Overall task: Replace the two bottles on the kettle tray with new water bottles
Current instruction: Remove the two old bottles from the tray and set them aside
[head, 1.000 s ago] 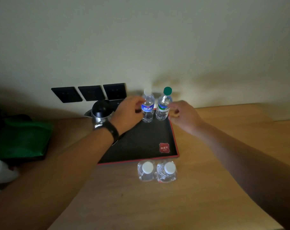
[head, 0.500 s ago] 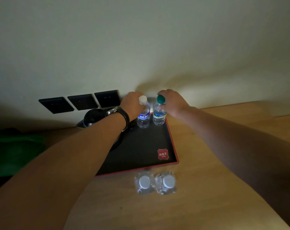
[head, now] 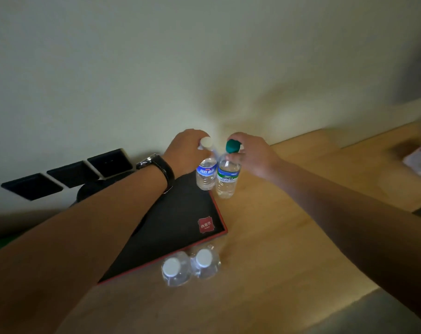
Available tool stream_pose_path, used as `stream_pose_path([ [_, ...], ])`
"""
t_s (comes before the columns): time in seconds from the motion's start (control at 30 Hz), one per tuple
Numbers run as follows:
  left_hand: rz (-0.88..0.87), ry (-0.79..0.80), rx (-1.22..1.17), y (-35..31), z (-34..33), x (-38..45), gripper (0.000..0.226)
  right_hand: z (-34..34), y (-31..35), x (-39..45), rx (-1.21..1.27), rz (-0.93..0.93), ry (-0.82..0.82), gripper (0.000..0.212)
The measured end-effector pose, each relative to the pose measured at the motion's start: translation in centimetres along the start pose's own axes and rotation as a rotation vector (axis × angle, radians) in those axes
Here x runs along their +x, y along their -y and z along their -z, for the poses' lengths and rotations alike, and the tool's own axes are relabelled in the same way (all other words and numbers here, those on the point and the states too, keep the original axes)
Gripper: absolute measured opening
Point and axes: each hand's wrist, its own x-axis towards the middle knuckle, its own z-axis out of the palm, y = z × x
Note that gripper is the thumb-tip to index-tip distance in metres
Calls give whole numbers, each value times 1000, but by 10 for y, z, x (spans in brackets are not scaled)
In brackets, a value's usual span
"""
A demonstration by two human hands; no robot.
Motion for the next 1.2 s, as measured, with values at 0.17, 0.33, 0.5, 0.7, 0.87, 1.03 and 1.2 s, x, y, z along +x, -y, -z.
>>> stream_pose_path([
  [0.17, -68, 100, -35, -57, -42, 22, 15, 48, -44, -41, -34, -115, -105, 35],
  [0.33, -95, 204, -121, -105, -101, 33, 11, 83, -93, -87, -52, -210, -208, 34],
  [0.5, -109, 259, -182, -133, -153, 29, 15, 95, -136, -123, -29, -316, -267, 33],
  [0.7, -138, 295, -171, -146, -189, 26, 13, 89, -171, -148, 11, -384, -305, 40],
  [0.87, -79, 291, -209, -149, -195, 27, 24, 88, -178, -153, 39, -391, -335, 42],
  [1.03, -49, 290, -231, -148, -194, 23, 36, 90, -170, -151, 15, -375, -284, 40],
  [1.2, -43, 263, -212, -145, -183, 18, 56, 91, -144, -140, -155, -246, -236, 25],
])
